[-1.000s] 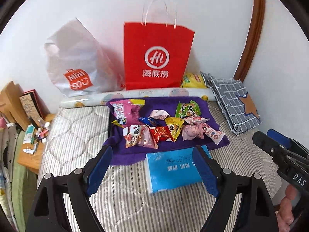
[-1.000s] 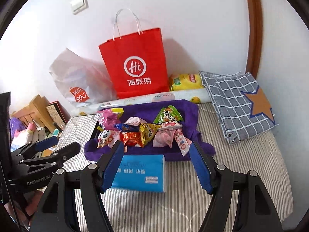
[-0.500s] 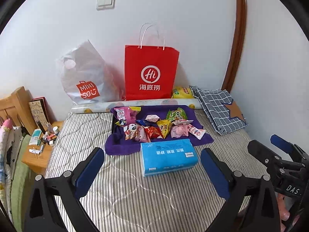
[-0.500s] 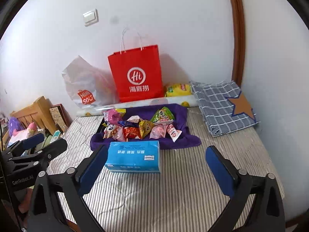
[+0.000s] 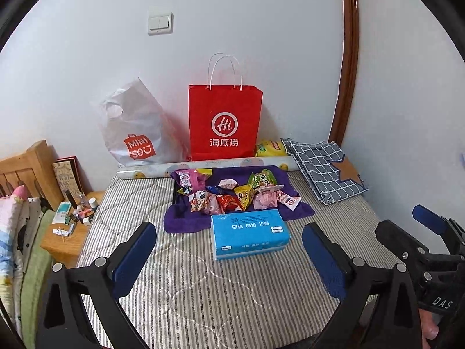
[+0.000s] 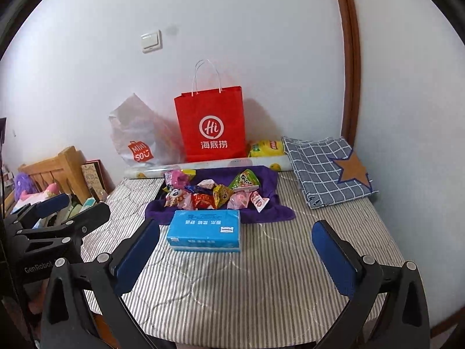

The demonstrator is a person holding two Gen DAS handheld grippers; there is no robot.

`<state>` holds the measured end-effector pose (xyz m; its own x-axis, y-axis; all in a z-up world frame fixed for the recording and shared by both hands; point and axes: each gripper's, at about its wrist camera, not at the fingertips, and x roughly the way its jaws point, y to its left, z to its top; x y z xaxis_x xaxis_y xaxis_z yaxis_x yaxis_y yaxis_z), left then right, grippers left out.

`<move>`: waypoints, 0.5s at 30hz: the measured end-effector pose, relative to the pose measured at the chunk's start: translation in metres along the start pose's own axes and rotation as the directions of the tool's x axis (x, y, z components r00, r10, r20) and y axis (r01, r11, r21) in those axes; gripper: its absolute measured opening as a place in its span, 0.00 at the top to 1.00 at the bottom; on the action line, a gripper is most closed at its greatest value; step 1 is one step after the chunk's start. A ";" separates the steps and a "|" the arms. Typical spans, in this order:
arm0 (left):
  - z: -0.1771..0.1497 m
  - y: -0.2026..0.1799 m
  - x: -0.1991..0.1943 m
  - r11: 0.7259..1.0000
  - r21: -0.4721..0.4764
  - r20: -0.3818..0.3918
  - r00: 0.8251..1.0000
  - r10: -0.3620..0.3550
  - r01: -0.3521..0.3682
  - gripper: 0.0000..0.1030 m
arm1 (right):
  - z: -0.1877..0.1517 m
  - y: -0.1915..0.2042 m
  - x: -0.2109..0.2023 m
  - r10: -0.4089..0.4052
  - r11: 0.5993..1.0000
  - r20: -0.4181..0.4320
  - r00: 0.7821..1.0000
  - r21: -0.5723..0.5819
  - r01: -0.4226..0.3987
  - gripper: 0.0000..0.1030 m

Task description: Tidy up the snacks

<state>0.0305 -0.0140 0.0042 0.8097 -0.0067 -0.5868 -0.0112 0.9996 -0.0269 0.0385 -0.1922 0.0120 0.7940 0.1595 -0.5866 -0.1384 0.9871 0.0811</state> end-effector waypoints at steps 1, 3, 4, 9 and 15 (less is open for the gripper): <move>0.000 0.000 -0.002 1.000 -0.002 0.003 1.000 0.001 -0.001 0.02 | -0.001 -0.001 -0.001 0.001 1.000 0.001 1.000 0.003 -0.001 0.00; -0.001 0.000 -0.006 1.000 -0.003 0.006 1.000 0.001 -0.001 0.02 | -0.002 -0.003 -0.003 -0.001 1.000 0.001 1.000 0.012 0.001 0.00; -0.001 -0.001 -0.007 1.000 -0.001 0.007 1.000 0.001 -0.001 0.02 | -0.003 -0.004 -0.004 -0.001 1.000 0.001 1.000 0.015 0.001 0.00; -0.004 -0.001 -0.010 1.000 -0.001 0.010 1.000 0.004 -0.004 0.02 | -0.006 -0.006 -0.012 -0.001 1.000 0.012 1.000 0.017 0.001 0.00; -0.004 -0.001 -0.013 1.000 -0.004 0.007 1.000 0.000 0.000 0.02 | -0.006 -0.005 -0.017 -0.008 1.000 0.020 1.000 0.016 0.008 0.00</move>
<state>0.0177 -0.0147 0.0081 0.8139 -0.0062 -0.5810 -0.0138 0.9995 -0.0300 0.0219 -0.2002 0.0166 0.8070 0.1516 -0.5707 -0.1228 0.9884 0.0889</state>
